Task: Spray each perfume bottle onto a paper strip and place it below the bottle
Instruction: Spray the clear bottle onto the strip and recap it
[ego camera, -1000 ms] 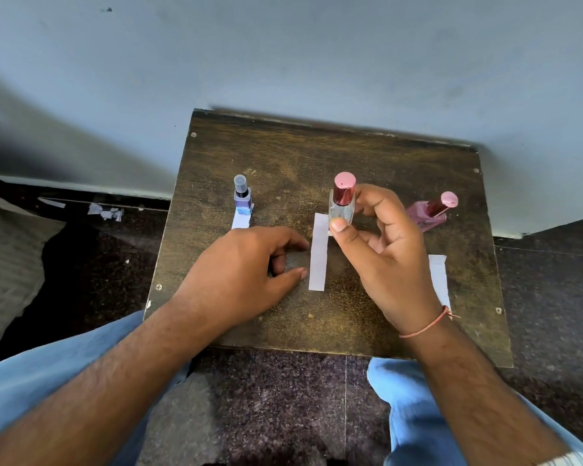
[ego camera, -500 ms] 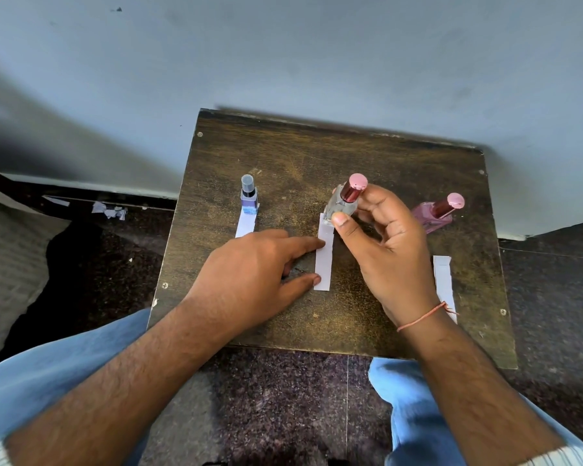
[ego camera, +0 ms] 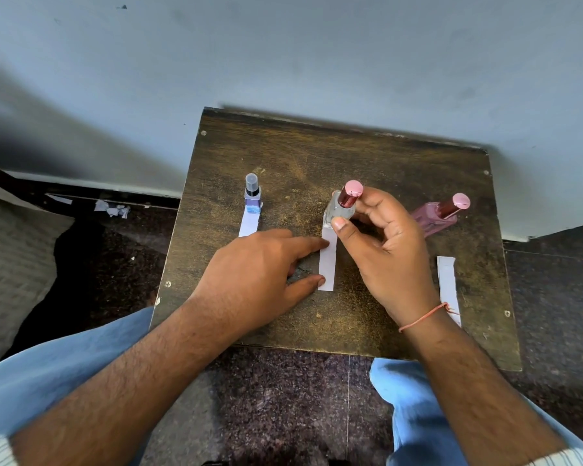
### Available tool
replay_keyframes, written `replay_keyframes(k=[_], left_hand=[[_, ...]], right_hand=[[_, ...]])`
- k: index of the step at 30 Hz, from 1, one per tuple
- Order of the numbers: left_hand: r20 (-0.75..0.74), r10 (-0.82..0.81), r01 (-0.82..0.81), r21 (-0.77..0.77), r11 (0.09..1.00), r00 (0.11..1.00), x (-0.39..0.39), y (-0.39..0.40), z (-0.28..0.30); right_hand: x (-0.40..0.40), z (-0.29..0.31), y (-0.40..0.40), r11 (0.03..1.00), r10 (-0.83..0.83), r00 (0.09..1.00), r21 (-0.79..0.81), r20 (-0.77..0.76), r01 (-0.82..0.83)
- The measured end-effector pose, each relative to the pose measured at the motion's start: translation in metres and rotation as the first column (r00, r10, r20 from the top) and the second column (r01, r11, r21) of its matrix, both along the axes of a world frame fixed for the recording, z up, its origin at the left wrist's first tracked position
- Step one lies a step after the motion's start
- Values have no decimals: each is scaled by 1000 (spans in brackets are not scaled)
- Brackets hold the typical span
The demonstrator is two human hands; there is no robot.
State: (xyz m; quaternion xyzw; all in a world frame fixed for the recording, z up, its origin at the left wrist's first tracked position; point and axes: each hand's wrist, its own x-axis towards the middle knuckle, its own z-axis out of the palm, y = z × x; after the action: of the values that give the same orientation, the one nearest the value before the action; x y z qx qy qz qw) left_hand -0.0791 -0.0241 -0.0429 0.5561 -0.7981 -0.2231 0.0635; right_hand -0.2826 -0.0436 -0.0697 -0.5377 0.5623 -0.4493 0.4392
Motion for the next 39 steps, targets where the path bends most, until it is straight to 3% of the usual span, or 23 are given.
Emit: replay_keyframes(k=[9,21,30,39], left_hand=[[7,-6,5,16,1000,1000,0,-1,2],[-61,7,-8,-12,1000,998,-8,2,7],[-134,-9,6,-25,1000,991,-26,0,9],[-168,-45,48,10,999,985,-53,-4,13]], right_hand=[[1,3,1,1000,-8,999,6,-53,8],[-1,5,10,999,22,1000,39,1,-22],[-18,9,23,999,36,996,37,-87,-33],[-46,18,36,997,13,960,-68,-280,-33]])
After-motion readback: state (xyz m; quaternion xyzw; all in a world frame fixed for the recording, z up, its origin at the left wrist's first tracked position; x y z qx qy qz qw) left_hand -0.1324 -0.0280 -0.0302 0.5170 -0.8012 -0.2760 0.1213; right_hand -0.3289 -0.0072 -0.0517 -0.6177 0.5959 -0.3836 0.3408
